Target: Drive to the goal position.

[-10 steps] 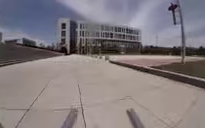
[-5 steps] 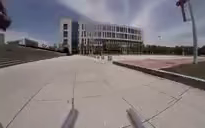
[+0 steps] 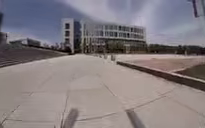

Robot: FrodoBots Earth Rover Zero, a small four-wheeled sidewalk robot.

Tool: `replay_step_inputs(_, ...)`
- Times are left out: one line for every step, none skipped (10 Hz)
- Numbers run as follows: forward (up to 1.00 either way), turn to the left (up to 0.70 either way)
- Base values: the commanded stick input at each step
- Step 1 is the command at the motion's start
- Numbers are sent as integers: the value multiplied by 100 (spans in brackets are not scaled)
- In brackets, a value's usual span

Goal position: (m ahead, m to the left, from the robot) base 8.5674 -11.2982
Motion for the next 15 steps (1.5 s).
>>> replay_step_inputs(100, 0)
replay_step_inputs(100, 0)
replay_step_inputs(100, 0)
replay_step_inputs(100, 0)
replay_step_inputs(100, 0)
replay_step_inputs(100, 0)
replay_step_inputs(100, 0)
replay_step_inputs(100, 0)
replay_step_inputs(100, 0)
replay_step_inputs(100, -1)
replay_step_inputs(100, -2)
replay_step_inputs(100, -3)
replay_step_inputs(100, -6)
replay_step_inputs(100, -8)
replay_step_inputs(100, -10)
